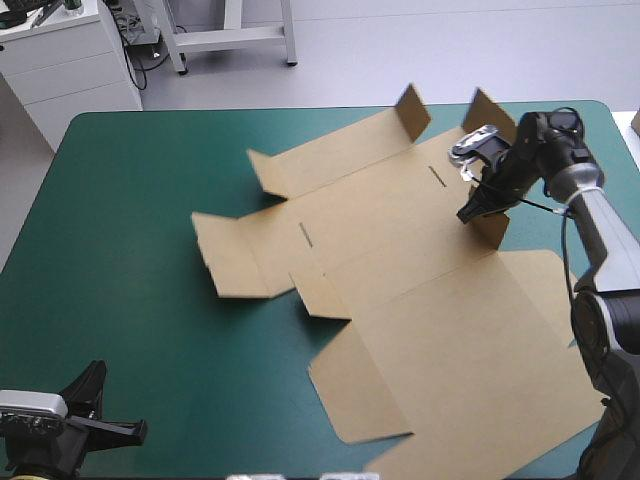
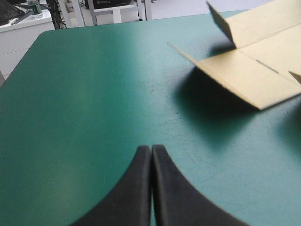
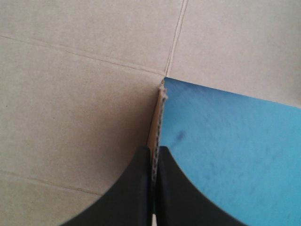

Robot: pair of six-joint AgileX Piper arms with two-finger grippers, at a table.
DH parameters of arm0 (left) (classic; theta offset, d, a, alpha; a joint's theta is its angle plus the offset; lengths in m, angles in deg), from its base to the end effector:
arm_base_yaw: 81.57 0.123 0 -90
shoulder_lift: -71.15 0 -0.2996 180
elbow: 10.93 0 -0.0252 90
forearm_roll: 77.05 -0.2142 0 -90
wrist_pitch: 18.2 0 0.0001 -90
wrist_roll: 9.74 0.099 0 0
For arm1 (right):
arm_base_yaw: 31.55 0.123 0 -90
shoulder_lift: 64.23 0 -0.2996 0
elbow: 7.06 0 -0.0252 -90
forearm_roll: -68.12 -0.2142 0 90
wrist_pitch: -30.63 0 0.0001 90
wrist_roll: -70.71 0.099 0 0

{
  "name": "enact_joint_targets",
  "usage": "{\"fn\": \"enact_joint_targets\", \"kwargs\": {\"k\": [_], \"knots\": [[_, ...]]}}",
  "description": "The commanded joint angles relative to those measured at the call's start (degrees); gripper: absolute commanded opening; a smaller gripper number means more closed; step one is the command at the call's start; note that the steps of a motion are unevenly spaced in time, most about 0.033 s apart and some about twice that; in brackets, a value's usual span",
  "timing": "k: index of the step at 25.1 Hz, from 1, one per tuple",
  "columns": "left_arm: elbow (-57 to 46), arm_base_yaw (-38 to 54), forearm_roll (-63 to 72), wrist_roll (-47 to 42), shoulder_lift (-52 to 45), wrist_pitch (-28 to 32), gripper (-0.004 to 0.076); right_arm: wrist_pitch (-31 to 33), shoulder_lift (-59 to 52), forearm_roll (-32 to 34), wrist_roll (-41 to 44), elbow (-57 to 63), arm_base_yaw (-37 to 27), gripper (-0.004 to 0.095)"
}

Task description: Fold the box

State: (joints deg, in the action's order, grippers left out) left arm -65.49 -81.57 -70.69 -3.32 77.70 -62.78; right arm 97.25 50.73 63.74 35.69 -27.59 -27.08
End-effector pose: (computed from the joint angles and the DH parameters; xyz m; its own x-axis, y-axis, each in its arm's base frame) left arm -0.0272 -0.0077 0.2562 -0.2649 0.0327 -0.9637 0.0837 0.9964 0.0108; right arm 0.3723 0.0361 0.3098 -0.7329 -0.6063 -0.3087 -0.6012 0.7895 -0.1233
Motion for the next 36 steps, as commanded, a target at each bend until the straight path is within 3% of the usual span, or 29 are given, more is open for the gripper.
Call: {"fn": "enact_joint_targets", "kwargs": {"k": [1,15,18,25,28,31,36], "knots": [[1.27,-0.41,0.58,-0.23,-0.88,4.19,-0.0032,-0.85,0.73,5.01,-6.76,-7.26,6.64,-0.0023],[1.27,-0.41,0.72,-0.18,-0.88,4.19,-0.0032,-11.62,4.94,3.98,-29.31,-11.99,20.49,-0.0023],[1.27,-0.41,0.72,-0.18,-0.88,4.19,-0.0032,-17.1,6.1,3.43,-29.8,-11.99,23.88,-0.0024],[1.27,-0.41,0.72,-0.18,-0.88,4.19,-0.0032,-18.45,9.18,-1.74,-38.07,-11.99,27.1,-0.0023],[1.27,-0.41,0.72,-0.18,-0.88,4.19,-0.0032,-20.17,9.5,-4.11,-37.71,-11.99,27.35,0.0],[1.27,-0.41,0.72,-0.18,-0.88,4.19,-0.0032,-20.26,9.5,-4.29,-34.61,-11.99,27.35,0.0184],[1.27,-0.41,0.72,-0.18,-0.88,4.19,-0.0032,-21.0,9.38,-4.11,-31.85,-11.99,27.35,0.0581]]}}
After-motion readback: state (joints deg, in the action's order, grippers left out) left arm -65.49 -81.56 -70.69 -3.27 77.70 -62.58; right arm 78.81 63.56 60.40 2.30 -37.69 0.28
